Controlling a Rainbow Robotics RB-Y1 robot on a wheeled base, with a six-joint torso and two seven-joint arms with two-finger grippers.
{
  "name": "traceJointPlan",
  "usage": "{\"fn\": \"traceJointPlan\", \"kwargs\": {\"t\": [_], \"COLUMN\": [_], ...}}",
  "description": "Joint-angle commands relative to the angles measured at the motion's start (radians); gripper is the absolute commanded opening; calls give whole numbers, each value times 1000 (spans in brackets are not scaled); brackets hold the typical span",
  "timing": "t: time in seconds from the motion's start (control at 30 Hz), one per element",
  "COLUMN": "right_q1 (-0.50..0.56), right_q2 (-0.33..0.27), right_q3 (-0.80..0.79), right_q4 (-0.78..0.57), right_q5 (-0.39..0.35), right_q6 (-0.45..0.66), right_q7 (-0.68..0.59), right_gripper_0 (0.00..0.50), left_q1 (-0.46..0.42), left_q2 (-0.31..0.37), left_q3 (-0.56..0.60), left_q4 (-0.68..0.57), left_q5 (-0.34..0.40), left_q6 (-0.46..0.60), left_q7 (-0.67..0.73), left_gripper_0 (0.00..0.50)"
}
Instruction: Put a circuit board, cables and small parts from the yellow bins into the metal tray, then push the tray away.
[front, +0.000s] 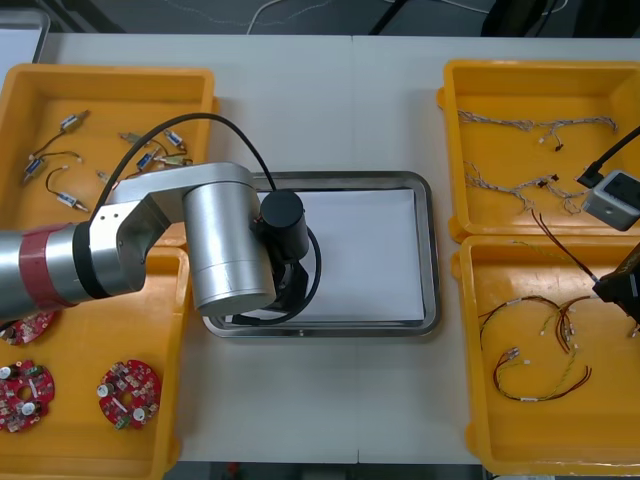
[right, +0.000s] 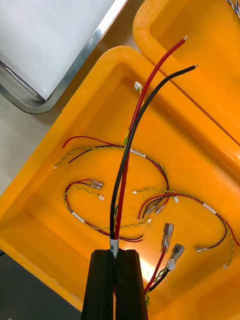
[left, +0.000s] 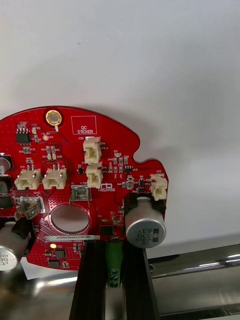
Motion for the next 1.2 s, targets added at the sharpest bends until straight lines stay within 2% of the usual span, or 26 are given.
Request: {"fn": "traceJointPlan", "kwargs": {"t": [0.03, 0.07, 0.1, 0.13, 0.23, 0.3, 0.47, 0.6, 0.63, 0.7, 0.83, 0.93, 1.2], "right_q1": [-23, -23, -23, -23, -23, -23, -23, -23, -14, -20, -41, -69, -260], "right_q2": [-15, -15, -15, -15, -15, -15, -15, -15, 5, 8, -39, -52, -52], "right_q3": [11, 11, 11, 11, 11, 11, 11, 11, 41, 58, 139, 190, 422], "right_q4": [-24, -24, -24, -24, -24, -24, -24, -24, -17, -15, -18, -18, -18], "right_q5": [6, 6, 6, 6, 6, 6, 6, 6, 3, -2, -3, 4, 38], "right_q6": [3, 3, 3, 3, 3, 3, 3, 3, 3, 3, -25, -51, -71], "right_q7": [-37, -37, -37, -37, -37, -37, -37, -37, -38, -40, -49, -52, -55], "right_gripper_0": [0, 0, 0, 0, 0, 0, 0, 0, 0, 0, 0, 0, 0], "left_q1": [-10, -8, -5, 0, 1, 1, 1, -6, -8, -16, -16, -16, -16], "left_q2": [-21, -21, -23, -23, -21, -21, -12, 0, 2, 14, 51, 71, 137], "left_q3": [-35, -36, -36, -36, -36, -33, 24, 116, 125, 165, 240, 281, 488], "left_q4": [3, 1, 1, 1, 1, -8, -54, -97, -103, -128, -175, -194, -207], "left_q5": [-29, -31, -39, -42, -46, -51, -40, 14, 20, 40, 64, 83, 205], "left_q6": [-21, -21, -24, -26, -27, -26, 2, 77, 88, 132, 186, 207, 296], "left_q7": [-5, -4, -4, -4, -2, 0, 4, 1, 1, -4, -7, -8, -83], "left_gripper_0": [125, 176, 280, 351, 445, 475, 492, 493, 493, 493, 497, 497, 499]}}
